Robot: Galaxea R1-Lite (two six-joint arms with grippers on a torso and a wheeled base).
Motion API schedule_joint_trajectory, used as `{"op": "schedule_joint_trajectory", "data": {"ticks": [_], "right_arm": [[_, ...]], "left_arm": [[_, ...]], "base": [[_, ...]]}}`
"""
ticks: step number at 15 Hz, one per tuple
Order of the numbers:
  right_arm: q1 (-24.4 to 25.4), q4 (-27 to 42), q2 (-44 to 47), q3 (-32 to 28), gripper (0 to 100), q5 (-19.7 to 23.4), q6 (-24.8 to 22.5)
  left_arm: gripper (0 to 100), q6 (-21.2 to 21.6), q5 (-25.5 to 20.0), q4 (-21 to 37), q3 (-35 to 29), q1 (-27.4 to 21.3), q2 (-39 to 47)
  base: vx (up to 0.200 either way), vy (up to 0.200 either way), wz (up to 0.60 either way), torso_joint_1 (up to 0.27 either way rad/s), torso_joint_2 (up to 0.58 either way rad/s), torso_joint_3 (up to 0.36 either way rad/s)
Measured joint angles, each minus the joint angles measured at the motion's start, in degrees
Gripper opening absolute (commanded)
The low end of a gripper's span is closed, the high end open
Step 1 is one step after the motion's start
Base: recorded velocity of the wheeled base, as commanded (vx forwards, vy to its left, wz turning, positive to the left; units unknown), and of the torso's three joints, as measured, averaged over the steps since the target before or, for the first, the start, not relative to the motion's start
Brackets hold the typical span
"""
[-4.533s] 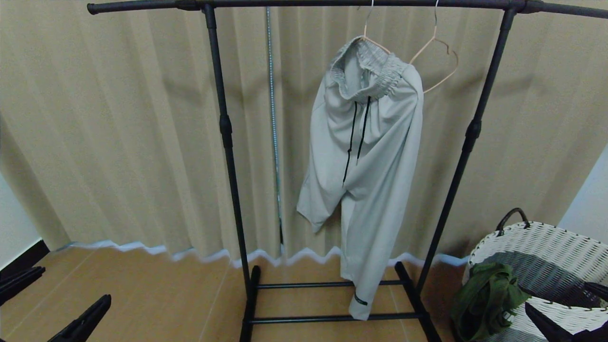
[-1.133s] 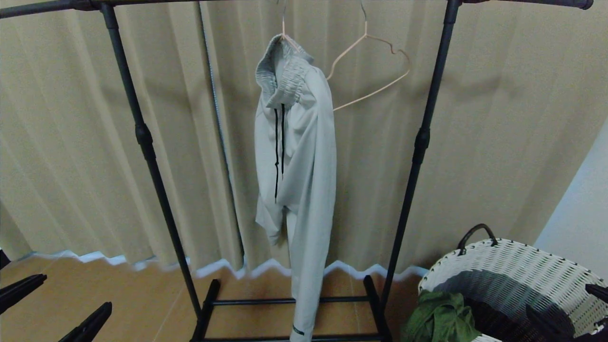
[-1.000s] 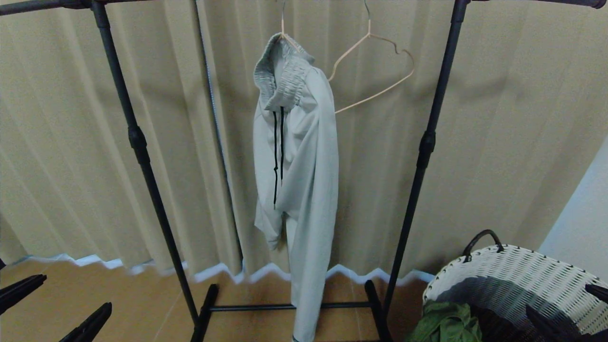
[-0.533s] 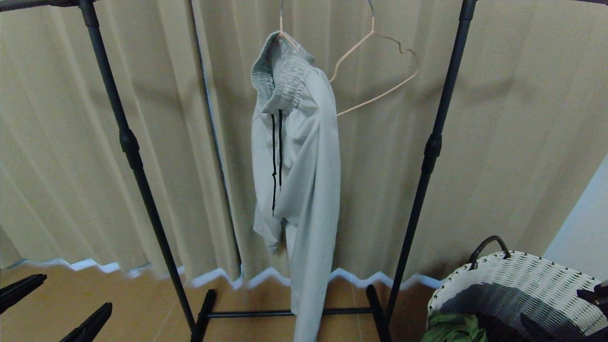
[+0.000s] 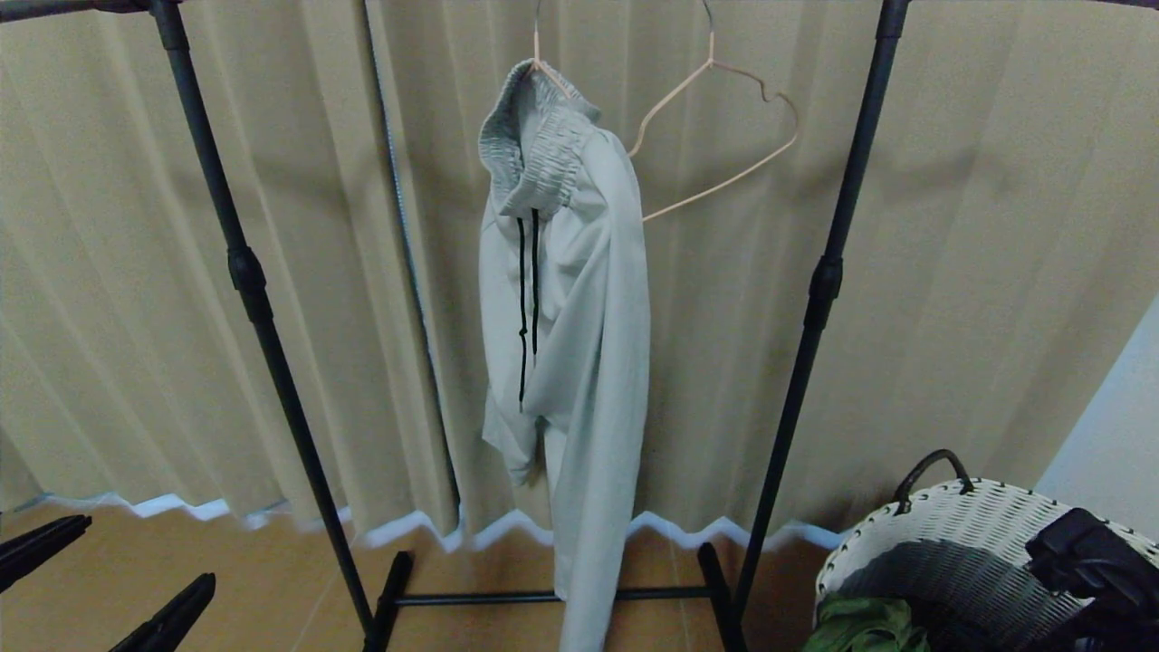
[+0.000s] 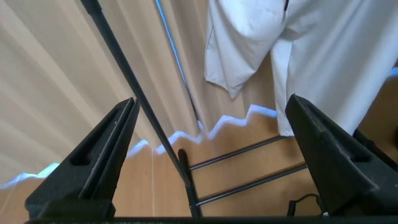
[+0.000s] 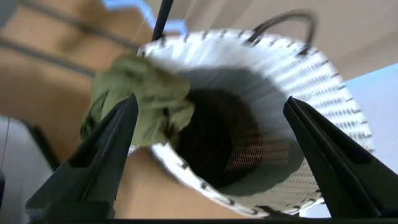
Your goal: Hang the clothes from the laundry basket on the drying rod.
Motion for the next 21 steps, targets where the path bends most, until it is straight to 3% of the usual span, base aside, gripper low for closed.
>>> {"op": "schedule_joint_trajectory", "data": {"ticks": [3,7,14,17,21], "right_arm": [[1.80,-0.11,6.78,-0.68,100,0.13,0.04],[3.28,-2.58,14.69,-1.71,100,0.16,0.23],[3.60,-26.06,34.57,-0.55,100,-1.01,0.17],[3.45,-36.96,42.28,1.00,100,-4.06,0.09],[3.40,-38.16,44.32,2.90,100,-4.33,0.06]], "left_arm": [[100,-0.24,0.09,-0.02,0.05,-4.77,0.00],[100,-0.35,0.11,-0.02,-0.02,-5.97,0.00],[100,-0.43,0.13,-0.04,-0.06,-6.03,-0.07],[100,-0.51,0.11,-0.04,-0.06,-6.03,-0.09],[100,-0.46,0.11,-0.02,-0.06,-6.01,-0.05]], "base": [[0.000,0.000,0.00,0.000,0.00,0.000],[0.000,0.000,0.00,0.000,0.00,0.000],[0.000,0.000,0.00,0.000,0.00,0.000],[0.000,0.000,0.00,0.000,0.00,0.000],[0.000,0.000,0.00,0.000,0.00,0.000]]}}
